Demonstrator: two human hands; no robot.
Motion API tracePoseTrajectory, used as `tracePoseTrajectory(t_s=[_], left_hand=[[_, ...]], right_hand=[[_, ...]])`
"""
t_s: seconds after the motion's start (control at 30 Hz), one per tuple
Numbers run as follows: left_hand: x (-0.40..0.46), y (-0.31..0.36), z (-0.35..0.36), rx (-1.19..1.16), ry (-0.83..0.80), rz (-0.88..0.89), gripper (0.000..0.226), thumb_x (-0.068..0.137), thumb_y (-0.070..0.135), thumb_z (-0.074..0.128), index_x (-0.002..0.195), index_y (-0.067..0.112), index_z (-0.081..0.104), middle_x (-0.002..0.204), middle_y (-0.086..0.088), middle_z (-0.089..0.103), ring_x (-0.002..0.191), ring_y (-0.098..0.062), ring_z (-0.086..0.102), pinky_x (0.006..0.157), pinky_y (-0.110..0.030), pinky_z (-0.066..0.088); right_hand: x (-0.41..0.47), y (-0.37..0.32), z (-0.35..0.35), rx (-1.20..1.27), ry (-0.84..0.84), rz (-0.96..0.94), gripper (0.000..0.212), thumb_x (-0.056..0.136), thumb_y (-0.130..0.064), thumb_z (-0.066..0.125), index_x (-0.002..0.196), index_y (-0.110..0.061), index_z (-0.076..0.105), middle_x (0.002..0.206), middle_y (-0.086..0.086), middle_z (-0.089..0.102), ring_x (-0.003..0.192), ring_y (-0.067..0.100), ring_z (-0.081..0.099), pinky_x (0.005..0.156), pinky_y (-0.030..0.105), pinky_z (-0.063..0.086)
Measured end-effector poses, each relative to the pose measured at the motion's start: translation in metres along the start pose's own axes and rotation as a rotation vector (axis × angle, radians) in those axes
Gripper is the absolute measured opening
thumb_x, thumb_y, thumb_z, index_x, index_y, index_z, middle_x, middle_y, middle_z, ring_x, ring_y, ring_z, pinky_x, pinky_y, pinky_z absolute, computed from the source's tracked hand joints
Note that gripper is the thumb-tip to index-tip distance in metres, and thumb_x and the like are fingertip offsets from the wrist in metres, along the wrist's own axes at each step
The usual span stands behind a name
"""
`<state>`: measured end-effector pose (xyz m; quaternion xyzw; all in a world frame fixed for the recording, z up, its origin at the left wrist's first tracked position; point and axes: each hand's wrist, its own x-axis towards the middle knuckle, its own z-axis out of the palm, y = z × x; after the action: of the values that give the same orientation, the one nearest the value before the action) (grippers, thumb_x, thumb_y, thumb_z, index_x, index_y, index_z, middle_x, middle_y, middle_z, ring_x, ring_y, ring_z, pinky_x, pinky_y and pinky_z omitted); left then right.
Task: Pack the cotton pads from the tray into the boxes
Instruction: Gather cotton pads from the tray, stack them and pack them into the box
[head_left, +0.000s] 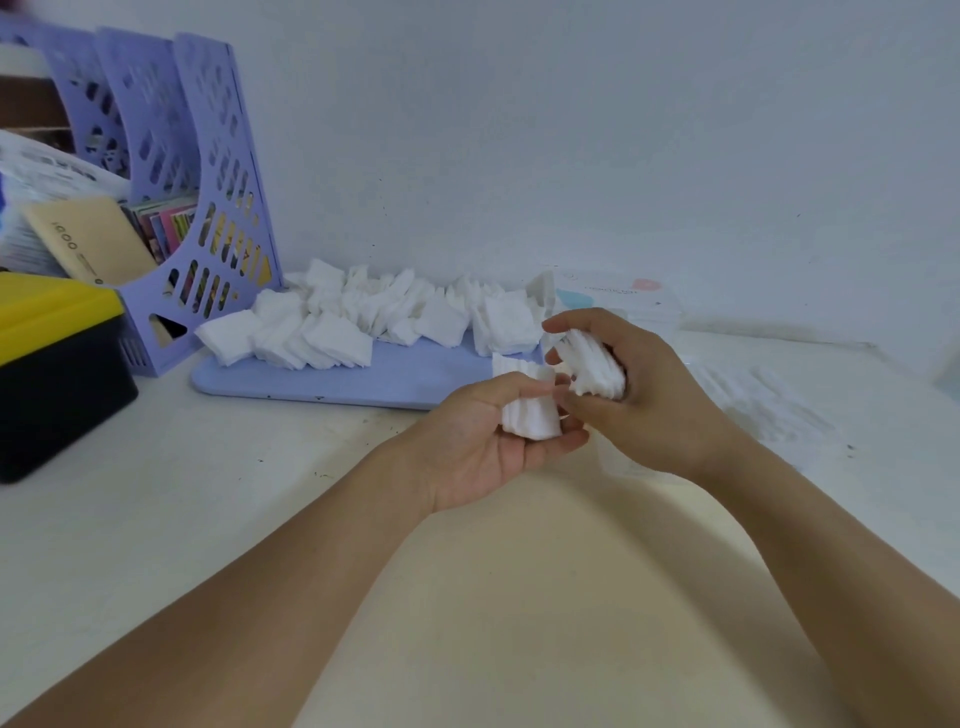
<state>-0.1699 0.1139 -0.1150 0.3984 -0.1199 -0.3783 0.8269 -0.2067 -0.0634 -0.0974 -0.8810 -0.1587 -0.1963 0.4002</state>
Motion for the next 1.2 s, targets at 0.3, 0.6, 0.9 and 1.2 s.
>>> tracePoseTrajectory(t_s=[0.3,0.6,0.9,1.2], left_hand=[[-0.003,-0.001,0.002,0.119,-0.046,0.0,0.036,0.085,0.006,0.069,0.12,-0.003,0.065,0.118,-0.023,0.067,0.104,-0.031,0.07,0.085,-0.035,0.061],[-0.001,-0.003,0.001,0.151,0.003,0.035,0.037,0.078,0.007,0.071,0.113,-0.002,0.067,0.106,-0.02,0.069,0.094,-0.031,0.072,0.083,-0.036,0.061],[-0.001,-0.003,0.0,0.18,0.036,0.006,0.022,0.098,0.001,0.051,0.114,-0.003,0.065,0.105,-0.021,0.071,0.09,-0.028,0.072,0.079,-0.036,0.062],[0.001,0.0,0.004,0.055,0.007,-0.064,0.034,0.102,0.026,0.04,0.117,0.01,0.065,0.105,-0.008,0.074,0.09,-0.017,0.073,0.074,-0.029,0.06]], right_hand=[[0.001,0.0,0.0,0.095,0.038,0.009,0.043,0.088,0.006,0.064,0.12,-0.023,0.063,0.098,0.001,0.069,0.085,0.02,0.068,0.076,0.037,0.061],[0.0,-0.007,-0.005,0.006,0.066,-0.01,0.049,0.082,0.014,0.061,0.118,-0.019,0.063,0.101,0.009,0.07,0.075,0.005,0.066,0.064,0.007,0.047],[-0.001,-0.006,-0.002,-0.026,0.032,0.016,0.048,0.085,0.005,0.066,0.121,-0.026,0.062,0.09,-0.003,0.067,0.078,0.012,0.065,0.071,0.027,0.056],[-0.01,-0.014,0.018,-0.165,-0.124,-0.07,0.07,0.082,-0.036,0.061,0.147,-0.03,0.038,0.122,-0.011,0.049,0.116,0.011,0.044,0.095,0.023,0.04]])
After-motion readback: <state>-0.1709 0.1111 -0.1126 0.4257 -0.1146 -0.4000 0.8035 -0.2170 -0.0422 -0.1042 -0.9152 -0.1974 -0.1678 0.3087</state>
